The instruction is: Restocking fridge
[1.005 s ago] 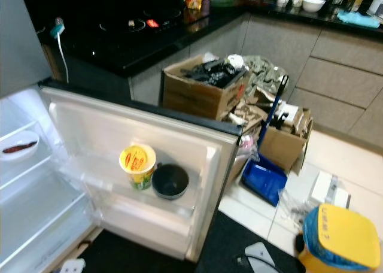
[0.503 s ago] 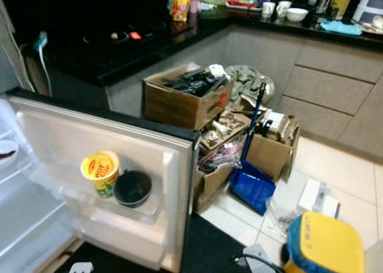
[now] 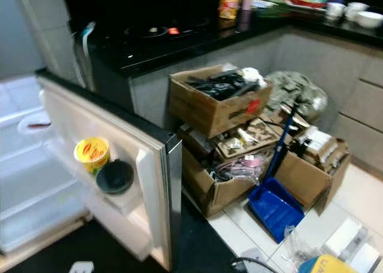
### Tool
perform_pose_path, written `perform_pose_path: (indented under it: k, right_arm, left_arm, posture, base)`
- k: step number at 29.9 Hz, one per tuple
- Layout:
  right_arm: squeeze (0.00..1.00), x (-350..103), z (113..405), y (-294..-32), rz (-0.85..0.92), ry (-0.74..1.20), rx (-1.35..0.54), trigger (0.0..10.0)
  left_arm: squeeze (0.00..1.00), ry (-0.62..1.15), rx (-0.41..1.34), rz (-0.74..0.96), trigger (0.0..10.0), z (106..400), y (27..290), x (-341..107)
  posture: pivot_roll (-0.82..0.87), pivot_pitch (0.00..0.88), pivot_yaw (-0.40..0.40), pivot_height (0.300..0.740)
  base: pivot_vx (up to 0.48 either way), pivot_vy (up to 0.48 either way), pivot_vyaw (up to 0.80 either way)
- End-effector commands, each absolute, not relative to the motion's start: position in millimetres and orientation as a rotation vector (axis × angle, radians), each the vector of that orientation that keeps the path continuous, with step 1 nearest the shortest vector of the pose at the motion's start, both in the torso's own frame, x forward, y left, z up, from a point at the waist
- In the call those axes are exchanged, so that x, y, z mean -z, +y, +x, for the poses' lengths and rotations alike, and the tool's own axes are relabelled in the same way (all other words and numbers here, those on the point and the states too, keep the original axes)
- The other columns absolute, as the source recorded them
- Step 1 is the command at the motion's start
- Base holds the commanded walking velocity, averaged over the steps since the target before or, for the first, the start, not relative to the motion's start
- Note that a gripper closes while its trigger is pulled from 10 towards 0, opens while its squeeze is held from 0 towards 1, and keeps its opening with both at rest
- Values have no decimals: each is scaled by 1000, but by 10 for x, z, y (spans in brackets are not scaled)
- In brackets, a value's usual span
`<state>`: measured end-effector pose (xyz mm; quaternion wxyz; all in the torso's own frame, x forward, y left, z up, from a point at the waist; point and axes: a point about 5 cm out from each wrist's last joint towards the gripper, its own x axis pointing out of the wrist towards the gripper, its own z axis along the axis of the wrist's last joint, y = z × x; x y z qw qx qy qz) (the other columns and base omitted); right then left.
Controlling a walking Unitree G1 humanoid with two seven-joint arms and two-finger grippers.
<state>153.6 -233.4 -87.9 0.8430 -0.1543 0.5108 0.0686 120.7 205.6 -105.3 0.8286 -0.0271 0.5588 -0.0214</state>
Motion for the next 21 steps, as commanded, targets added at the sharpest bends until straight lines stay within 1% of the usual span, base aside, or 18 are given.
perform_pose_path:
  k: [1, 6, 19, 20, 21]
  right_arm:
    - [0, 895, 1512, -2299, -305, 1084, -156, 10000]
    - [0, 896, 1510, -2289, -281, 1081, -167, 10000]
    - [0, 906, 1496, -2259, -277, 1085, -191, 10000]
    - [0, 905, 1499, -2254, -271, 1079, -189, 10000]
    - [0, 903, 1504, -2251, -269, 1071, -183, 10000]
  left_arm:
    - [0, 1214, 46, -43, 10000, 1114, 2158, 1060]
    - [0, 1222, 44, -43, 10000, 1051, 2256, 1052]
    - [0, 1226, 61, -47, 10000, 1027, 2253, 1057]
    - [0, 1226, 64, -49, 10000, 1032, 2246, 1057]
    - [0, 1228, 78, -44, 10000, 1043, 2229, 1057]
  posture:
    - [-67, 0, -24, 740]
    - [-68, 0, -23, 740]
    - [-69, 0, -21, 740]
    - [-69, 0, -19, 740]
    - [-69, 0, -19, 740]
  base:
    - [0, 0, 781]
    - [0, 0, 781]
    - [0, 0, 781]
    - [0, -274, 769]
    - [0, -469, 0]
